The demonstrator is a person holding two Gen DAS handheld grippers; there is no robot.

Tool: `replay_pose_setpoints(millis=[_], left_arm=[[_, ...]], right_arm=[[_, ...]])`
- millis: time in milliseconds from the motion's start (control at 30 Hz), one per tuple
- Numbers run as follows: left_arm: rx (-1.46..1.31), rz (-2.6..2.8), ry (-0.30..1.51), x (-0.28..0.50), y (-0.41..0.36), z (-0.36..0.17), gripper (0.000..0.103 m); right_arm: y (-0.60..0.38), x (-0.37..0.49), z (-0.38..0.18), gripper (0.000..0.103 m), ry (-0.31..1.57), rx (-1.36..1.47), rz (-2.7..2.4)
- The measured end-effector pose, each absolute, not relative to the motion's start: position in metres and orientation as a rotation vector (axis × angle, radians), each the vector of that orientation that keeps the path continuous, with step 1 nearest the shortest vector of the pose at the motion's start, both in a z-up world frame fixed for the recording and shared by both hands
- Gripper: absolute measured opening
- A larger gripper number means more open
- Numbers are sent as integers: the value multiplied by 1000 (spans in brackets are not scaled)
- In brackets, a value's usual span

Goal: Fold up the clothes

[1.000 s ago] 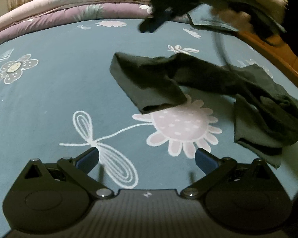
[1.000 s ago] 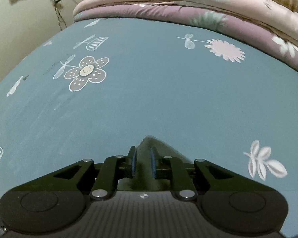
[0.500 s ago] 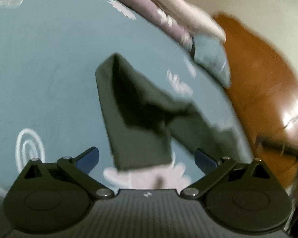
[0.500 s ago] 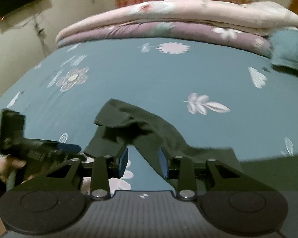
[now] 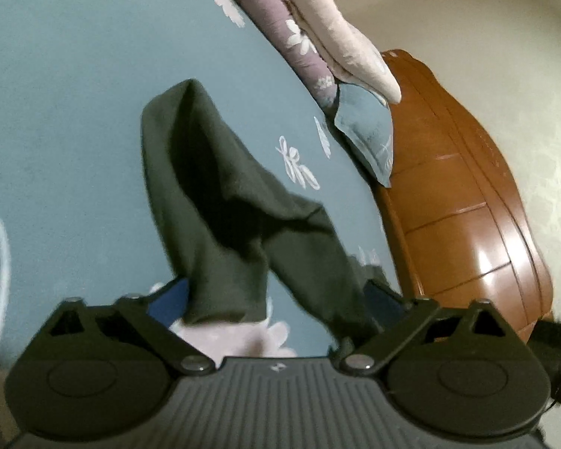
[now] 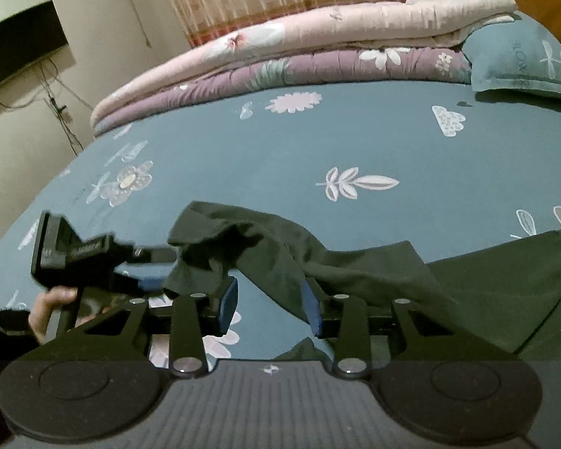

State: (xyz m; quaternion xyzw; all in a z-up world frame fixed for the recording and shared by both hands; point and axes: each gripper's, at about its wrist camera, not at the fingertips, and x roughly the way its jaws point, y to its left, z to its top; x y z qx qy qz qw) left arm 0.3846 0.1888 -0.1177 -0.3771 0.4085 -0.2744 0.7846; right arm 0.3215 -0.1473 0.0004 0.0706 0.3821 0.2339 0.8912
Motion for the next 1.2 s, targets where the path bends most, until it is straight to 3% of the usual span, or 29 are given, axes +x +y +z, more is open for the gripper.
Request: replay_pose_setpoints(millis=[67, 267, 400, 500, 733, 900, 1000, 1067, 1200], left_arm=[[-811, -558, 898, 394, 190, -118, 80], [-819, -466, 1031, 410, 188, -108, 81], [-943, -391, 1129, 397, 189, -109, 86], [-966, -404, 1089, 401, 180, -114, 97], [-959, -349, 936, 400, 175, -117, 94], [-932, -334, 898, 398, 177, -119, 77], [-908, -313, 891, 394, 184, -125, 45], [-945, -291, 906, 390, 195, -138, 11], [-1055, -302, 960, 397, 203, -148, 9]], right_arm=[[-150, 319, -1, 48, 793, 156, 487], [-153, 315, -4, 49, 804, 152, 465], [-159, 303, 2, 56, 781, 132, 444], [-160, 299, -1, 56, 787, 143, 450], [-153, 295, -8, 56, 801, 146, 466], [-159, 290, -11, 57, 810, 163, 452], [-163, 290, -17, 57, 828, 181, 432], [-163, 288, -18, 57, 830, 186, 429], [-165, 285, -19, 58, 837, 183, 423]])
